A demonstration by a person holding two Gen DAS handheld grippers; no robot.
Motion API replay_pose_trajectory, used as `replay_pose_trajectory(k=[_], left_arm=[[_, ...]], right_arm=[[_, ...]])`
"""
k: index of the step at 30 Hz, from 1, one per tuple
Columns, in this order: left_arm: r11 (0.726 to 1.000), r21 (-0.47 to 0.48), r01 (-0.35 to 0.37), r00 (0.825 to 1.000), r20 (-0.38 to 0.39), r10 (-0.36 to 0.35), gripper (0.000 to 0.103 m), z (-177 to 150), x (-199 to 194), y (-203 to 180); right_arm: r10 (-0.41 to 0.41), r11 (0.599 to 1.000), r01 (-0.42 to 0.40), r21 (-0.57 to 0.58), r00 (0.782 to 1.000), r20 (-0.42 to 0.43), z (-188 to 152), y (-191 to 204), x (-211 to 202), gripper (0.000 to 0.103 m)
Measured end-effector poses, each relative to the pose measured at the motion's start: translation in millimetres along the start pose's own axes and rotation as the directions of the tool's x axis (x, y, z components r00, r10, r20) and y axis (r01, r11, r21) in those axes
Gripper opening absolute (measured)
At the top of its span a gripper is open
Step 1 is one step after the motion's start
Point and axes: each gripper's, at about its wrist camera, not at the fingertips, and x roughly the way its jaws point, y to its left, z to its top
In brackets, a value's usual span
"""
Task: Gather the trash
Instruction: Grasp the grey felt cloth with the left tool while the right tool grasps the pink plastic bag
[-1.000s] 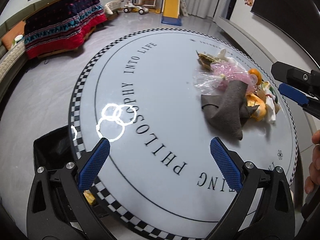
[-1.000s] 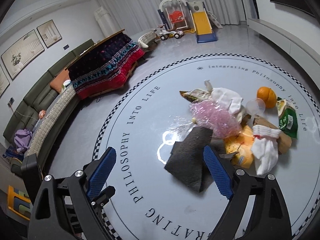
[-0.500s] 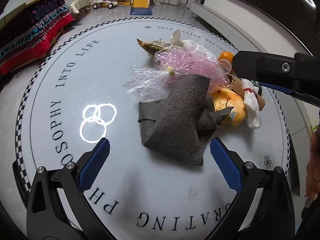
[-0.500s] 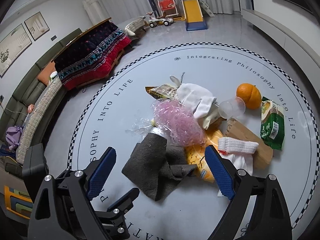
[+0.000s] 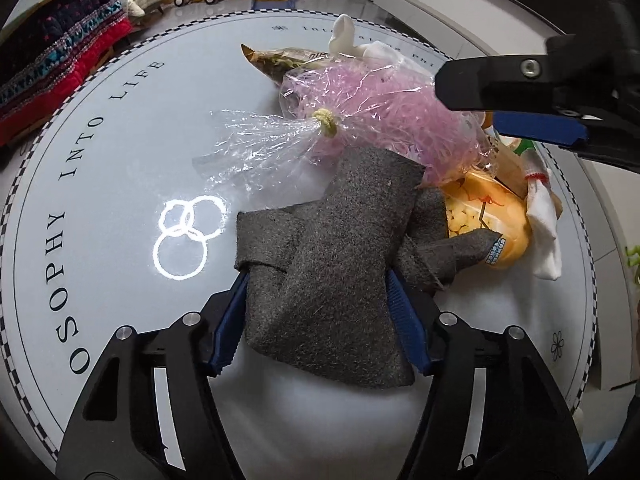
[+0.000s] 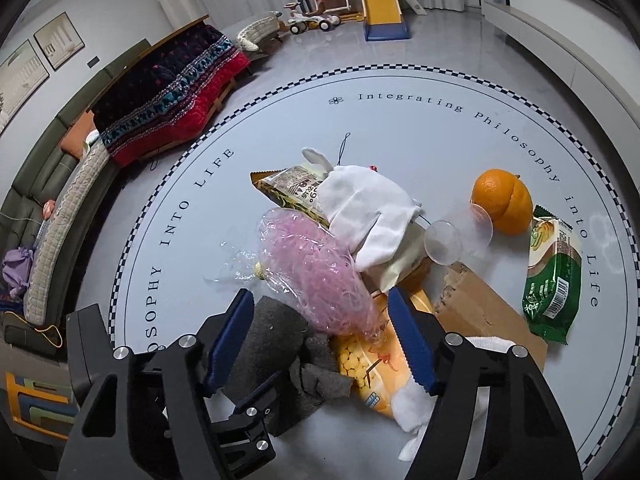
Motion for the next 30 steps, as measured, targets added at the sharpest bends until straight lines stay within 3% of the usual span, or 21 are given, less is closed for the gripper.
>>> replay_pose_trajectory(k=[2, 4, 6, 9, 12, 14, 23, 30], left_arm=[[1.000, -0.013, 0.015, 1.000, -0.001, -0.015, 0.056, 1, -2, 2], [0.998, -0.038, 0.057, 0.998, -0.010, -0.057, 0.040, 1, -3, 9], [0.994, -0.052, 0.097, 0.995, -0.024, -0.098, 0.033, -1, -5, 16], [0.991, -0.045, 0.125, 0.992, -0.028, -0.126, 0.026, -3, -8, 21], [0.988, -0.046, 0.147, 0.989, -0.018, -0.148, 0.024, -6, -13, 23], [0.988, -0.052, 0.145, 0.989, -0.011, -0.146, 0.024, -8, -17, 27], [0.990, -0.079, 0.118, 0.991, 0.069, -0.113, 0.024, -21, -63, 42], [0.989, -0.104, 0.103, 0.987, 0.131, -0.089, 0.024, -45, -105, 57]], right_arm=[[-0.006, 1.000, 0.005, -0.025, 1.000, -0.010, 4, 4, 5, 0.066], [-0.025, 0.998, 0.024, -0.050, 0.999, -0.022, 8, 8, 11, 0.060], [-0.054, 0.996, 0.051, -0.071, 0.998, -0.042, 9, 10, 20, 0.053], [-0.095, 0.991, 0.088, -0.106, 0.994, -0.063, 9, 12, 31, 0.047], [-0.130, 0.983, 0.119, -0.139, 0.989, -0.074, 5, 14, 37, 0.027], [-0.122, 0.985, 0.112, -0.128, 0.990, -0.069, 2, 16, 33, 0.020], [-0.069, 0.993, 0.072, -0.093, 0.997, 0.037, -5, 37, -21, 0.017], [-0.011, 0.997, 0.017, -0.076, 0.997, 0.071, -20, 65, -43, 0.017]])
